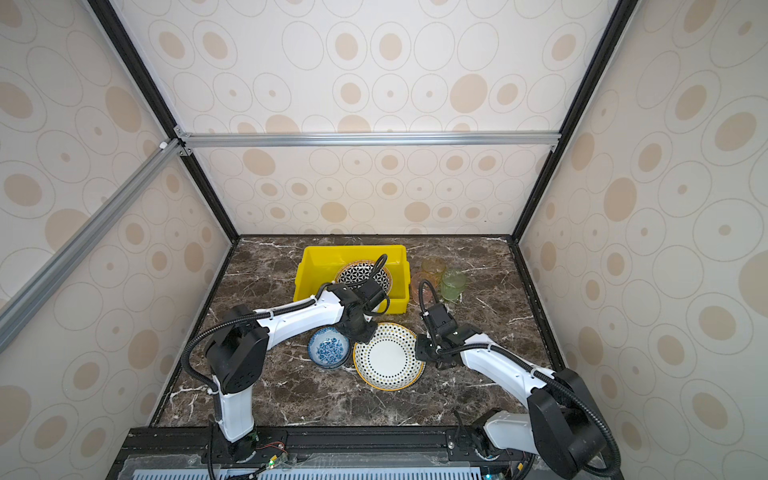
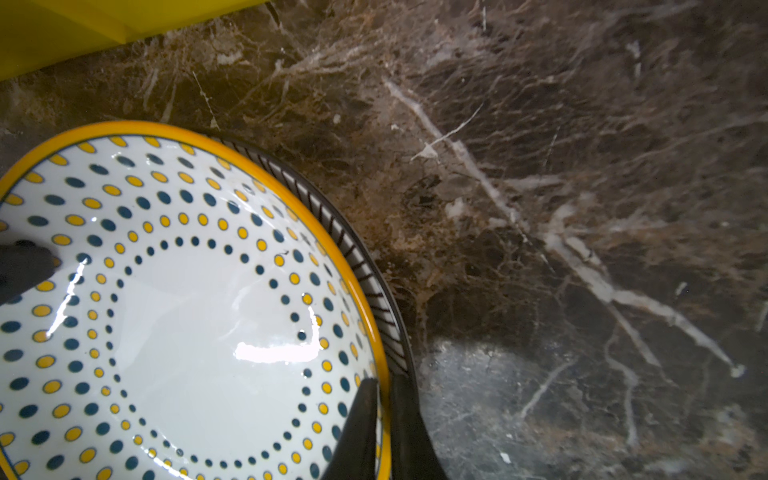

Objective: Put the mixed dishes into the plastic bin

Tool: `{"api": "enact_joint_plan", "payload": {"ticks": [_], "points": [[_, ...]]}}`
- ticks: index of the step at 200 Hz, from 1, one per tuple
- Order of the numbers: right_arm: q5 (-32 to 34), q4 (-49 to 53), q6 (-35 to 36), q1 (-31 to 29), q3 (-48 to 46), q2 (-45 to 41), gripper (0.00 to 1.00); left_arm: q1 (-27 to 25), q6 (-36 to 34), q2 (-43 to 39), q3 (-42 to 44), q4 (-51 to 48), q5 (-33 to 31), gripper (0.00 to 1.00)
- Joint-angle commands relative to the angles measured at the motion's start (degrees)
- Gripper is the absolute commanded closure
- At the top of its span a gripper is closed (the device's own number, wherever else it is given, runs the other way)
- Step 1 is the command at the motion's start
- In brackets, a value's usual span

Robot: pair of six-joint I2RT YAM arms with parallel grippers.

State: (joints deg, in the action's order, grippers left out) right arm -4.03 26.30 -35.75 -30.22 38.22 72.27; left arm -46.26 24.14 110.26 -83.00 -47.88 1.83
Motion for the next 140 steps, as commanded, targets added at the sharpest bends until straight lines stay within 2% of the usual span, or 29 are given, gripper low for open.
{"api": "enact_joint_plan", "payload": {"ticks": [1,97,140], "points": [[-1.15,2.05,-0.81,-1.14,-1.25,0.99,0.88,0.83,0.47,0.18,-1.37,-1.75,-5.33,1.0],[-1.15,2.17,-0.73,-1.37,-0.7,1.12,0.88,1.49,-0.27,-1.22,-2.07,-1.41,-6.22,1.0],[-1.57,1.89,-0.89,-1.5,-0.77,1.73,0.88,1.96,-0.57,-1.65,-1.81,-0.44,-4.68,1.0]]}}
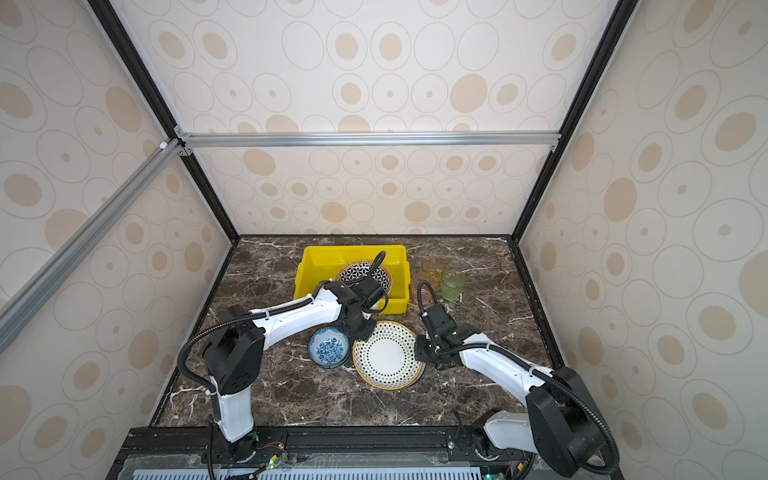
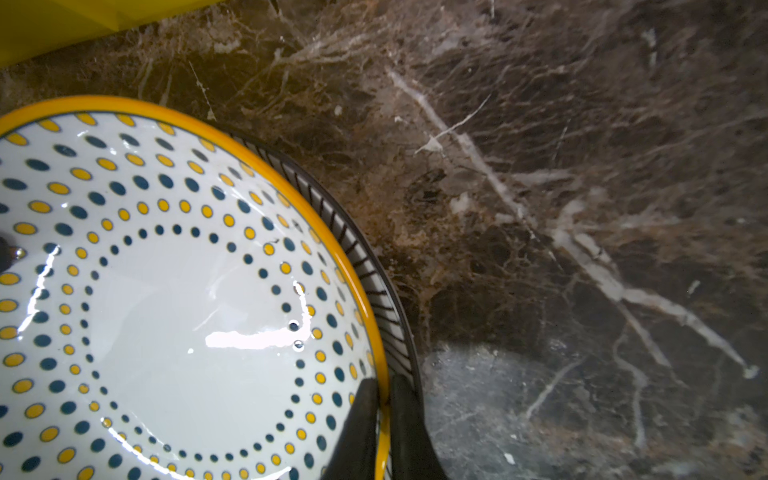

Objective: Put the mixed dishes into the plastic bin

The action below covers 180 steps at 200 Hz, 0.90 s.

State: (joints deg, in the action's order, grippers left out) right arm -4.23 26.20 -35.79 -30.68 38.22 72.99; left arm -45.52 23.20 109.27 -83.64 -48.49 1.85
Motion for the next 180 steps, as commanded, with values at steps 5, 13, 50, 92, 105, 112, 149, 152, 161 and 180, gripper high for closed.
{"api": "enact_joint_plan", "payload": {"ticks": [5,13,50,92,105,112,149,152,161,180], "points": [[-1.39,1.8,-0.93,-1.05,-0.78,1.09,0.88,1.22,0.29,-0.64,-1.18,0.28,-4.51,1.0],[-1.4,1.69,-0.99,-1.14,-0.78,1.18,0.88,1.26,0.28,-0.64,-1.1,0.45,-4.35,1.0],[-1.66,1.39,-1.28,-1.33,-0.69,1.44,0.88,1.4,0.22,-0.38,-0.83,1.15,-2.93,1.0],[-1.86,1.23,-1.48,-1.66,-0.69,1.87,0.88,1.4,-0.22,-0.12,-0.43,1.89,-2.12,1.0],[-1.85,1.23,-1.49,-1.67,-0.63,1.8,0.88,1.4,-0.6,-0.22,-0.39,1.95,-2.11,1.0],[-1.84,1.23,-1.56,-1.73,-0.56,1.72,0.88,1.4,-0.78,-0.32,-0.39,2.0,-2.24,1.0],[-1.27,1.84,-1.26,-1.76,-0.08,0.54,0.88,1.4,-1.63,-1.33,-0.87,1.65,-4.14,1.0],[-1.22,1.86,-1.11,-1.76,0.0,0.3,0.88,1.4,-1.61,-1.54,-0.91,1.56,-4.35,1.0],[-1.22,1.32,-0.61,-1.84,-0.11,-0.35,0.88,1.4,-1.64,-1.99,-1.0,1.6,-5.03,1.0],[-0.81,0.42,-0.25,-1.84,-0.34,-2.54,0.86,1.4,-1.83,-3.02,-1.13,1.64,-5.83,1.0]]}}
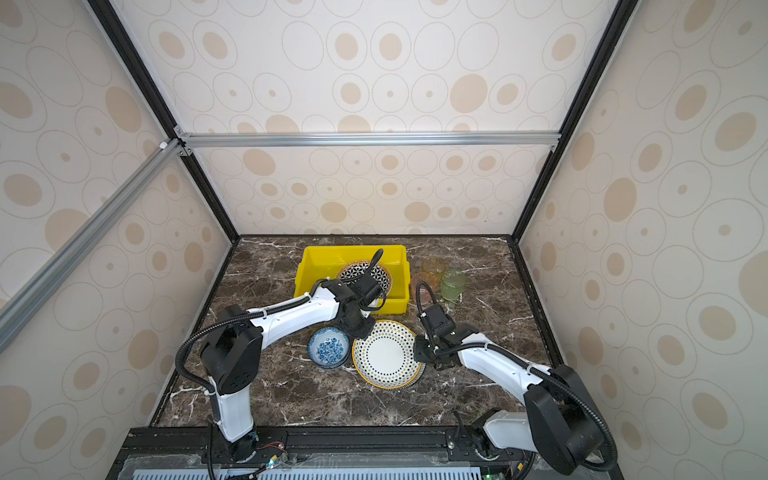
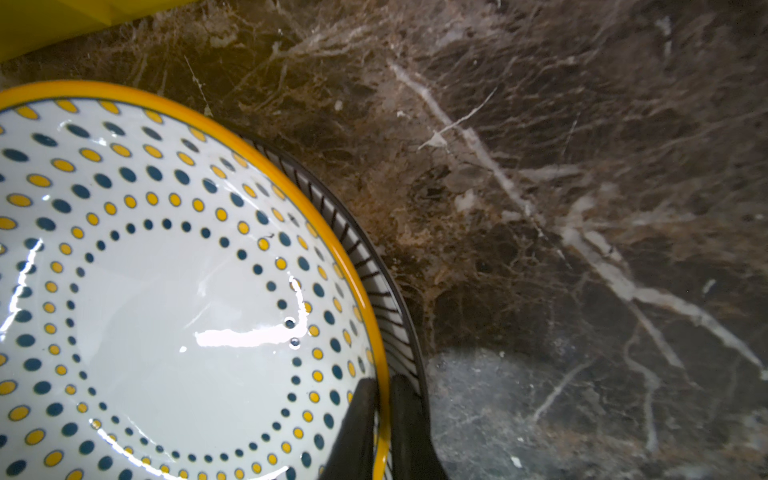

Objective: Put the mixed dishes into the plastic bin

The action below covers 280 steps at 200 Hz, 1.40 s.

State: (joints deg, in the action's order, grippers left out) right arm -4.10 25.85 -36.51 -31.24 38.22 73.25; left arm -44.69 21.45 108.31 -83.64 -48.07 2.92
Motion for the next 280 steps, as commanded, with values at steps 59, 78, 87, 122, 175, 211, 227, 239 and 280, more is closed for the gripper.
{"api": "enact_joint_plan", "payload": {"ticks": [59,78,87,122,175,211,227,239,280], "points": [[1.53,2.43,1.33,-1.28,1.57,-8.37,0.79,0.57,-0.12,-4.55,-0.93,1.89,-8.53,1.0],[1.97,3.44,1.55,-1.28,2.28,-10.05,0.79,0.59,-0.16,-5.53,-0.66,2.02,-8.89,1.0],[2.31,3.75,1.49,-1.3,2.46,-10.89,0.79,0.57,-0.13,-6.1,-0.41,2.26,-8.89,1.0],[3.81,5.06,1.23,-1.28,2.65,-13.78,0.78,0.57,-0.27,-7.73,0.46,2.97,-7.93,1.0],[4.52,6.67,0.99,-1.28,3.18,-16.18,0.78,0.57,-0.31,-10.09,1.28,4.22,-6.87,1.0],[4.72,7.02,0.83,-1.28,3.44,-17.01,0.78,0.57,-0.34,-10.94,1.8,4.16,-7.16,1.0],[4.71,7.03,0.82,-1.28,3.44,-17.12,0.78,0.57,-0.09,-11.93,2.44,5.04,-6.51,1.0],[4.71,7.03,0.7,-1.28,3.44,-17.1,0.78,0.74,-0.01,-12.91,2.92,6.11,-5.17,1.0],[4.71,6.94,0.63,-1.28,3.36,-17.62,0.78,1.87,0.82,-15.67,3.48,7.44,-2.45,1.0]]}}
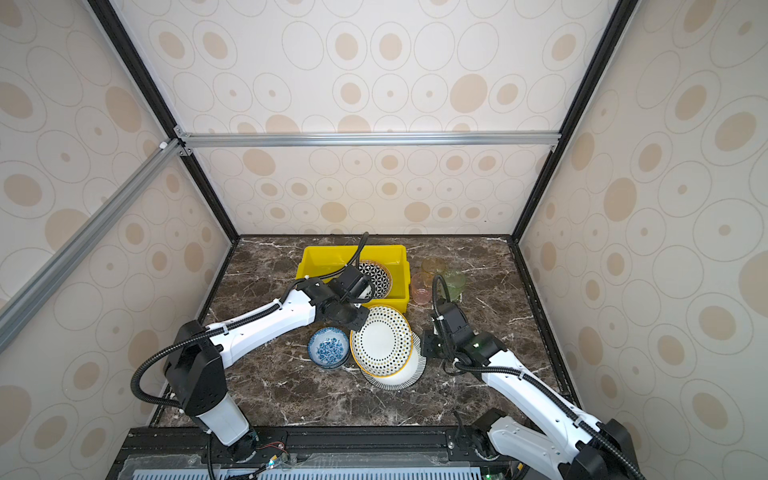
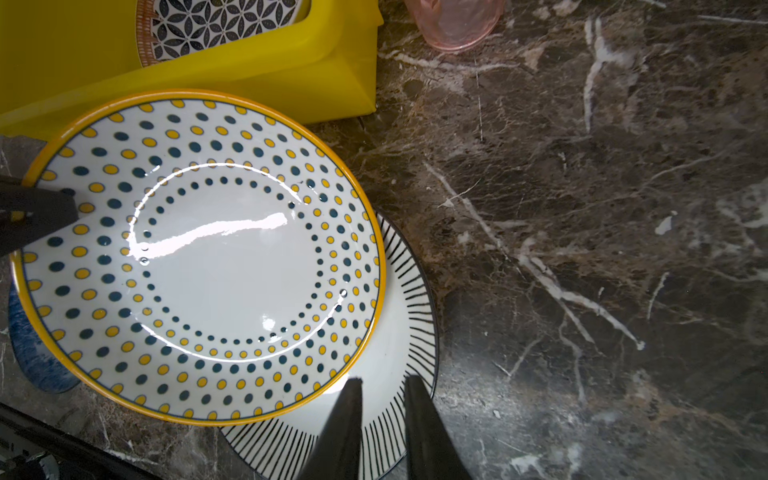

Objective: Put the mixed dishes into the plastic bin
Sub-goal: 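Carry the dotted plate with the left gripper over the yellow bin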

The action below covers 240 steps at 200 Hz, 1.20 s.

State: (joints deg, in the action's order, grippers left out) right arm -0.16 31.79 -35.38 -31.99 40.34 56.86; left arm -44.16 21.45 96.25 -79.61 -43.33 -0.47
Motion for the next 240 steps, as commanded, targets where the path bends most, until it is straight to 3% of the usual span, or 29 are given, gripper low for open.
{"api": "enact_joint_plan", "payload": {"ticks": [1,138,240], "points": [[0.78,0.99,-0.49,-0.53,1.19,-1.27,0.78,1.4,0.84,-3.74,-0.54,2.76,0.97,1.0],[2.51,1.43,-0.15,-0.53,0.69,-3.72,0.78,3.46,1.84,-7.42,-3.43,3.5,5.48,1.0],[8.29,4.39,1.84,-0.47,3.05,-8.52,0.78,9.56,2.81,-11.85,-3.59,6.97,8.49,1.0]]}}
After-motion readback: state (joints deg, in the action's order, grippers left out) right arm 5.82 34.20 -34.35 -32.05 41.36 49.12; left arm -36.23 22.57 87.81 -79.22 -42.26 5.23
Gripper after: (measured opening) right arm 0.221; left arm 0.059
